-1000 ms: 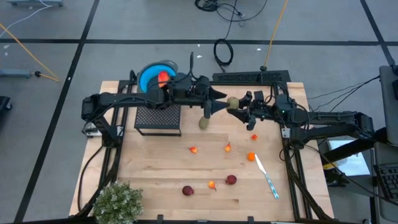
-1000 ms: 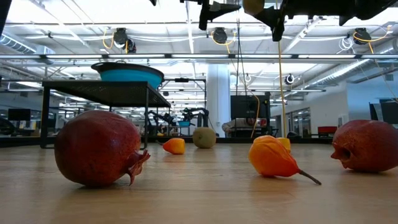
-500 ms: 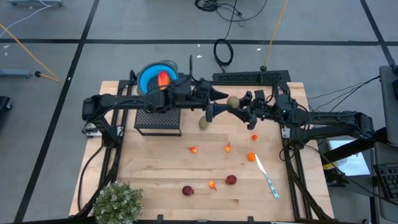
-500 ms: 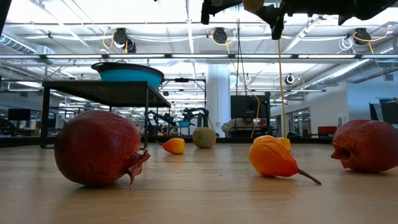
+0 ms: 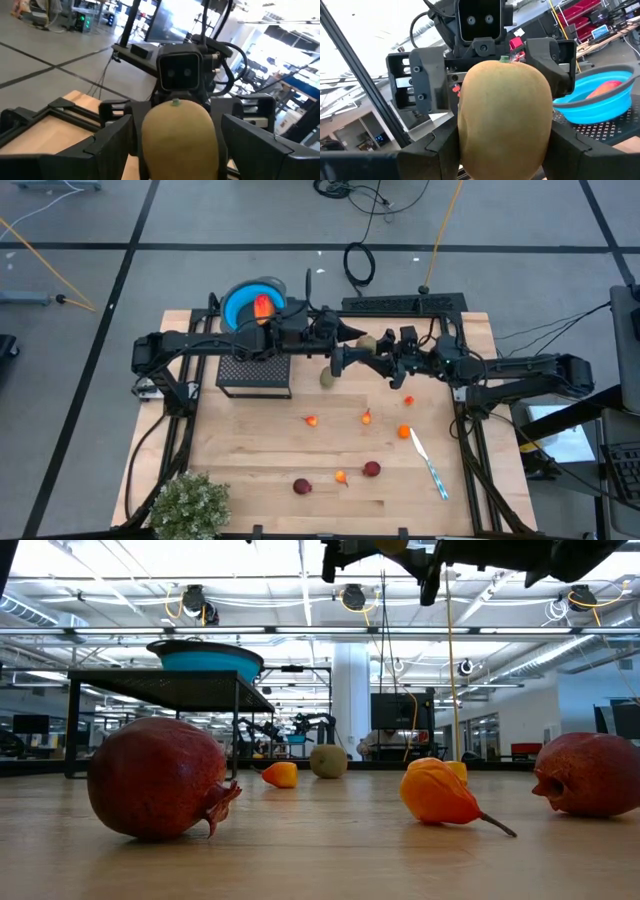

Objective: Pick & Place Fruit
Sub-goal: Put the right kiwi into the blue strainer bowl on the shelf

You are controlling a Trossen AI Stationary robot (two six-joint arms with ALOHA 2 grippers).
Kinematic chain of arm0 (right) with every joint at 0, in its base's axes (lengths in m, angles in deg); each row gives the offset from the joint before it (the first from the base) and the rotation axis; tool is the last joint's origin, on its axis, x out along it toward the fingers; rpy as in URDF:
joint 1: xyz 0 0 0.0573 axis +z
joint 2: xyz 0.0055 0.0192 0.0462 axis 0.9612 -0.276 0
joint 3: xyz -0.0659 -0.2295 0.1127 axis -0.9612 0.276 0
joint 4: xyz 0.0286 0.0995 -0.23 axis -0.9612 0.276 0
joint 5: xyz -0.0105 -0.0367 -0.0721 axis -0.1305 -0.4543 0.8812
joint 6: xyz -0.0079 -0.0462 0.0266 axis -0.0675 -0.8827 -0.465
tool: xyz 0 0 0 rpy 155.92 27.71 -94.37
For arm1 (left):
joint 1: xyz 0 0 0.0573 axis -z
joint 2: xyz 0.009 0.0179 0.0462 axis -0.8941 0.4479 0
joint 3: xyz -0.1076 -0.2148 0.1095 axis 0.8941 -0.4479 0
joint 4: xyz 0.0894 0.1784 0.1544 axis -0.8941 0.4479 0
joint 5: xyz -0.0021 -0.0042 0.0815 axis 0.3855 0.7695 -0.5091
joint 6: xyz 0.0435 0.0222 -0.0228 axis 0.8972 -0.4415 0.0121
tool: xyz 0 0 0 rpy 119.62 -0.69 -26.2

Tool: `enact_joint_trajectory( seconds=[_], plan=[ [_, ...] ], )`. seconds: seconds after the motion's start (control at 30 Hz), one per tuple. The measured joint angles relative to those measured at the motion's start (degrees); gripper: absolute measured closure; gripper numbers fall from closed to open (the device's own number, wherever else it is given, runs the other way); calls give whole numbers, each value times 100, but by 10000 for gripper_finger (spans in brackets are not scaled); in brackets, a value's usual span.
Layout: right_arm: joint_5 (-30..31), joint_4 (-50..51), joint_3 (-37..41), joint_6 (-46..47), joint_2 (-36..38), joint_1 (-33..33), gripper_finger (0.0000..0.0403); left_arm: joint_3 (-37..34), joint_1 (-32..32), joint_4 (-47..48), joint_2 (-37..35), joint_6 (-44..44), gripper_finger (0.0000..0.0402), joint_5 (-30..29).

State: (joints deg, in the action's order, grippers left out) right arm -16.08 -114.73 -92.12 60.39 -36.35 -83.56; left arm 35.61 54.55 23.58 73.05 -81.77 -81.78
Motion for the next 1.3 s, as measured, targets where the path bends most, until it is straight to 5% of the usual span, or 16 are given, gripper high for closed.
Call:
enact_joint_trajectory(
  seconds=[0.3, 0.63, 1.3],
  plan=[
    [-11, 121, -269, -25, -249, 31, 198, -2, 0, 11, 0, 6, 109, 80],
    [-21, 136, -308, -82, -352, 31, 198, -9, -31, 57, -3, -154, 220, 150],
    [-1098, 1030, -313, -49, -350, 35, 143, -9, -193, 16, -4, -126, 219, 162]
  ],
)
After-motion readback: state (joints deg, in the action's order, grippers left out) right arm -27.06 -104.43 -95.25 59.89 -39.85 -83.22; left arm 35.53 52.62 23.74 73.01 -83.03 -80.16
